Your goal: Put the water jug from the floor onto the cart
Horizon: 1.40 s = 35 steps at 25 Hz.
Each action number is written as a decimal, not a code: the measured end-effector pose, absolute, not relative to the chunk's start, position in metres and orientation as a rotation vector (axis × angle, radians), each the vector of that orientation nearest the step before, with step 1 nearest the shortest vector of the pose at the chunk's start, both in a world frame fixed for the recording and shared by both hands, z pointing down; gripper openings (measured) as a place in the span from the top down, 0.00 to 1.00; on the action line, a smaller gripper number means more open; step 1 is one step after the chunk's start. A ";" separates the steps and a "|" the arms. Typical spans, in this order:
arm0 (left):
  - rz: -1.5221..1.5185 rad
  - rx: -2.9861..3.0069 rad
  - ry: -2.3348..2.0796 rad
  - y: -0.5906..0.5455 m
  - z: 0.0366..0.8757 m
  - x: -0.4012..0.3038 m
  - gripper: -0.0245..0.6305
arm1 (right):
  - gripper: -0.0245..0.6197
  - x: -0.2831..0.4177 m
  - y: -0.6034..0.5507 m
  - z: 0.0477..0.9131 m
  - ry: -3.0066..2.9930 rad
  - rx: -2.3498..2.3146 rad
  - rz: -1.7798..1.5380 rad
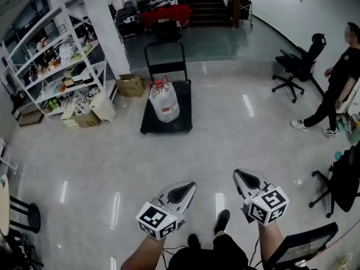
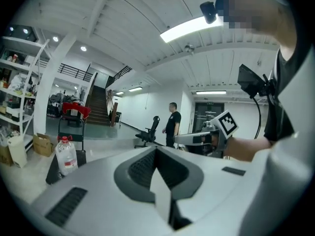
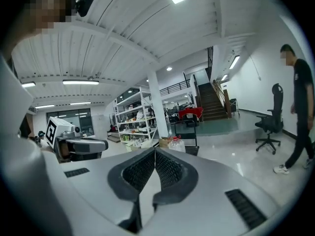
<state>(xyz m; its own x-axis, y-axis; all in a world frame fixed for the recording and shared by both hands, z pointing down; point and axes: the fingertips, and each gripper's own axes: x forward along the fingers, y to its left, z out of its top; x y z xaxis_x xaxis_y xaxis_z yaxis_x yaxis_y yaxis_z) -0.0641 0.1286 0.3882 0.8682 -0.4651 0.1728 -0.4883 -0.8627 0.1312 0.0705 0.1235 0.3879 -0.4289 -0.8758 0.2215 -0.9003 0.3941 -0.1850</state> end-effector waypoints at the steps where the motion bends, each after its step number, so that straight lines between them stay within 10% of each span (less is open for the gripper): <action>1: 0.199 2.861 -0.724 0.142 0.389 -0.067 0.96 | 0.96 0.068 0.141 0.387 -2.539 1.633 0.424; 22: 0.162 2.844 -0.768 0.428 0.360 0.026 0.96 | 0.96 0.188 0.463 0.369 -2.554 1.724 0.403; 35: 0.171 2.899 -0.688 0.535 0.361 -0.045 0.96 | 0.96 0.117 0.566 0.369 -2.524 1.800 0.411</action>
<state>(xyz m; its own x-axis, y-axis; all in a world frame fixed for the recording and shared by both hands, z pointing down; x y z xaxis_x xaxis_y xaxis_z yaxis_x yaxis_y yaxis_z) -0.0454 0.5353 0.3607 0.8879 -0.4361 0.1465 -0.4540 -0.8820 0.1261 0.1168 0.5662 0.3685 -0.3372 -0.9273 0.1627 -0.9310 0.3028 -0.2038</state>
